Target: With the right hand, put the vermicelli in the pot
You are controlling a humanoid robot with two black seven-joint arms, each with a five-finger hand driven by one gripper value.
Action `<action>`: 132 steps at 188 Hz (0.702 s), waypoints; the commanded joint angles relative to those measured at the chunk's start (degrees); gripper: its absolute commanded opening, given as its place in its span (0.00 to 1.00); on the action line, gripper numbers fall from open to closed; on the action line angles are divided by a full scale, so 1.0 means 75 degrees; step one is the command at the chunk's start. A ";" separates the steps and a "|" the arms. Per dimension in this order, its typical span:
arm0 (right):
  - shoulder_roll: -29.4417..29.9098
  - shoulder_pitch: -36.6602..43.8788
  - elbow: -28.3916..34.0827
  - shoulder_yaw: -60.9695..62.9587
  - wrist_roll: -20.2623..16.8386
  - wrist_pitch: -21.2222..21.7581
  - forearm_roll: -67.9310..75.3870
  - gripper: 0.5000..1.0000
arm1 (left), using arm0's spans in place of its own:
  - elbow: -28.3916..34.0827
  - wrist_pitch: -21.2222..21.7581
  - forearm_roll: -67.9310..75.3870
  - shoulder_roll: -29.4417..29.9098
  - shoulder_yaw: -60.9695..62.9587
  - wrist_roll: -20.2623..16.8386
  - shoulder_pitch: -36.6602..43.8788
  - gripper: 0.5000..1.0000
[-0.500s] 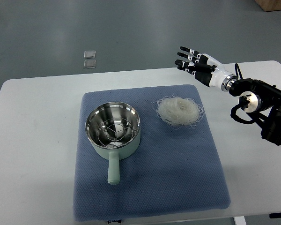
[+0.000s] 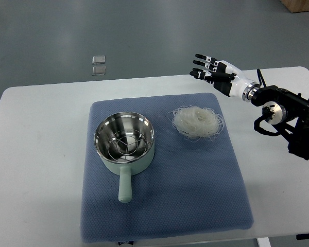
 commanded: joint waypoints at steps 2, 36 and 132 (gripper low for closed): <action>-0.0056 0.0023 0.0023 -0.0019 0.0036 0.0068 -0.0513 0.85 | 0.0008 0.0025 -0.0004 0.0000 0.0006 0.0000 0.0000 1.00; -0.0091 0.0116 0.0058 -0.0007 0.0095 0.0103 -0.1603 0.84 | -0.0003 0.0025 0.0007 0.0000 0.0006 0.0000 0.0000 1.00; -0.0723 0.0444 0.1265 -0.0897 0.0821 0.0337 -0.5751 0.85 | 0.0008 0.0025 0.0007 0.0000 0.0006 0.0000 0.0000 1.00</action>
